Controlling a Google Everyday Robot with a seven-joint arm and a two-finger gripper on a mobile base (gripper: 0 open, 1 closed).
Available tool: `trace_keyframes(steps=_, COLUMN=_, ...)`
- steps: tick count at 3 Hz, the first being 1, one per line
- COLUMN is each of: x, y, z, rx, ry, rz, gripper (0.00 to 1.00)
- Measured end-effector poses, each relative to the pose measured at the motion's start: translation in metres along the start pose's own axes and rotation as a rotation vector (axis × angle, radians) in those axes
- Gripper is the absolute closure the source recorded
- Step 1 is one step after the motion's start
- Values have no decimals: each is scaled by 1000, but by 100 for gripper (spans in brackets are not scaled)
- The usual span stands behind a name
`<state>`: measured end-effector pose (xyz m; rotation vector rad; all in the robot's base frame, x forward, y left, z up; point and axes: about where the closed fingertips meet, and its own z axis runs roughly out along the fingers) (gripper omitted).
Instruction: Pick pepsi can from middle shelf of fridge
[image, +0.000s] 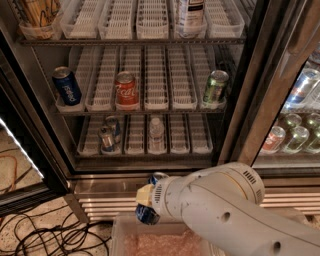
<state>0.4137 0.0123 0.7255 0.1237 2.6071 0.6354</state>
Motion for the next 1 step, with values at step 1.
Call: trace_keyframes(steps=1, x=2, y=-3, z=-1, rx=2, ry=1, rz=16, gripper=100)
